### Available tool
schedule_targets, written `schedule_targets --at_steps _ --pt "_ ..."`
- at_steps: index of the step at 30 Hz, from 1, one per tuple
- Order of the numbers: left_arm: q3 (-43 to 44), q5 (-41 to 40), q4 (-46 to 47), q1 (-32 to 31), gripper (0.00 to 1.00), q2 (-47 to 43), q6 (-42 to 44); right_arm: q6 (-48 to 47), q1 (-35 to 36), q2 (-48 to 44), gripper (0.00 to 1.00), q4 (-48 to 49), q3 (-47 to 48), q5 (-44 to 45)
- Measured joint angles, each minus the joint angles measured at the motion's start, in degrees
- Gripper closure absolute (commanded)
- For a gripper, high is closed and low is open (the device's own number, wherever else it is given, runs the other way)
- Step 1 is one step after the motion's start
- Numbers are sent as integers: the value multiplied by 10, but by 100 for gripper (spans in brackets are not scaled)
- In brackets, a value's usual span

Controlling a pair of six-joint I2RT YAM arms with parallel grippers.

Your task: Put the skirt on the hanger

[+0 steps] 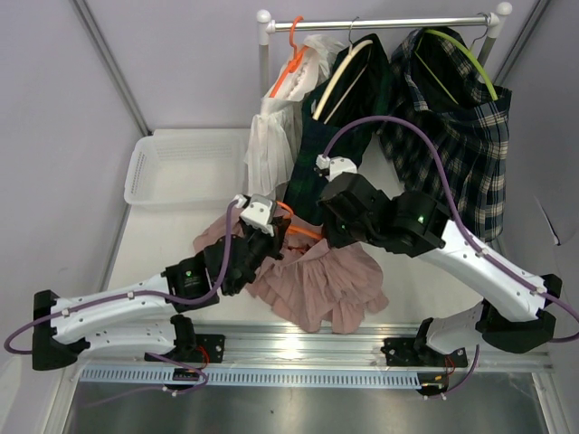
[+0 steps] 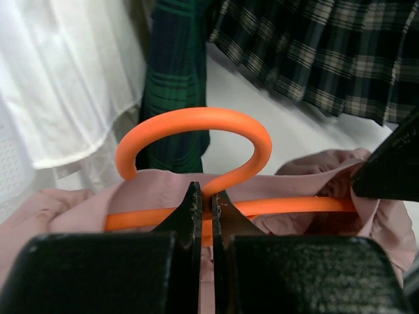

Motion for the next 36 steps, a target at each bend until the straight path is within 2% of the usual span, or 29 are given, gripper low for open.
schedule_targets --at_steps 9,15,18,19,21,22,26,36 --pt "69 53 -45 -2 100 47 -20 4 26 5 100 -7 28 12" --pt "79 76 -77 -2 100 54 -29 4 26 -28 100 33 -52 10" --pt "89 87 -94 -1 100 63 -30 3 27 -54 88 51 -87 9" --pt "92 92 -97 0 100 65 -30 1 27 -64 80 57 -96 9" --pt "98 104 -103 1 100 65 -31 -7 27 -91 71 79 -122 5" --pt "100 108 -105 2 100 65 -33 -10 28 -108 64 90 -138 1" --pt "112 129 -116 7 100 64 -37 -24 28 -174 53 133 -191 -15" --pt "149 177 -142 19 100 57 -40 -90 29 -276 41 231 -247 -41"
